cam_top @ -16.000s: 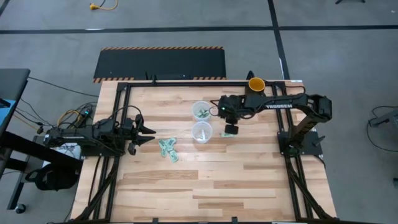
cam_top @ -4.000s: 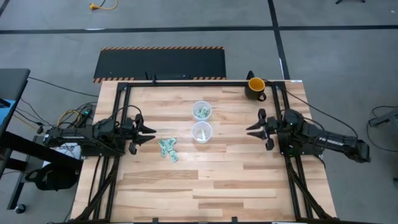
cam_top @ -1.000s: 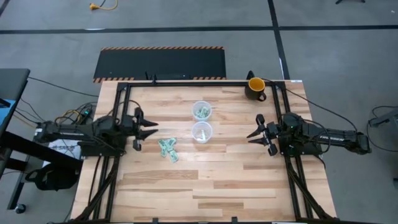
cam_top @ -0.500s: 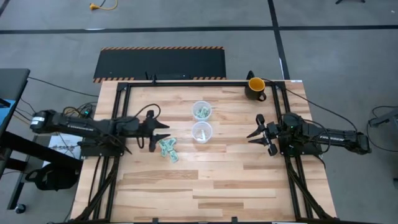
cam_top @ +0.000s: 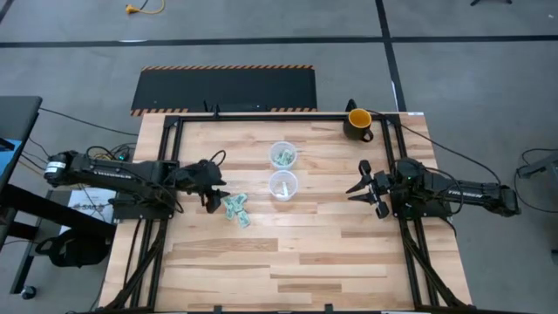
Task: Pick and place items into bin
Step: Put the green stevia packet into the bottom transparent bin
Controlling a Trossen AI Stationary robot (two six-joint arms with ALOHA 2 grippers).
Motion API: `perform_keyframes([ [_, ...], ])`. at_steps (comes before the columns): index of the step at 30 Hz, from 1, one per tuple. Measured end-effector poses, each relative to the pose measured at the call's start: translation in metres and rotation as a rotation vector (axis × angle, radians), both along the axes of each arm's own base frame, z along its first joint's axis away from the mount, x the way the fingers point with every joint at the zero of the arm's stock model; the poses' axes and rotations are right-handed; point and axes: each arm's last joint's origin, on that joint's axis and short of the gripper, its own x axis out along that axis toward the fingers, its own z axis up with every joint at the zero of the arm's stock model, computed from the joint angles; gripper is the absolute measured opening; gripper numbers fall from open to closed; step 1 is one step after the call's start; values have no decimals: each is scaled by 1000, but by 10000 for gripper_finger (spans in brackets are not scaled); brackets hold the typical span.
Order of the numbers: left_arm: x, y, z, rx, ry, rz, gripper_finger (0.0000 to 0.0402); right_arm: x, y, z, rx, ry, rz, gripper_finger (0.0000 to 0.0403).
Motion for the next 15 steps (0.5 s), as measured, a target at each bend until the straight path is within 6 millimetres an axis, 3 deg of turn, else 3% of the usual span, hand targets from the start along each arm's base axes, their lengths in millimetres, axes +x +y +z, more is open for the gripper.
perform_keyframes([
  [6, 3, -4, -14, -97, 118, -31, 199, 0, 0, 0, 0, 0, 0, 87],
  [15, 10, -4, -41, -41, 339, -43, 199, 0, 0, 0, 0, 0, 0, 87],
])
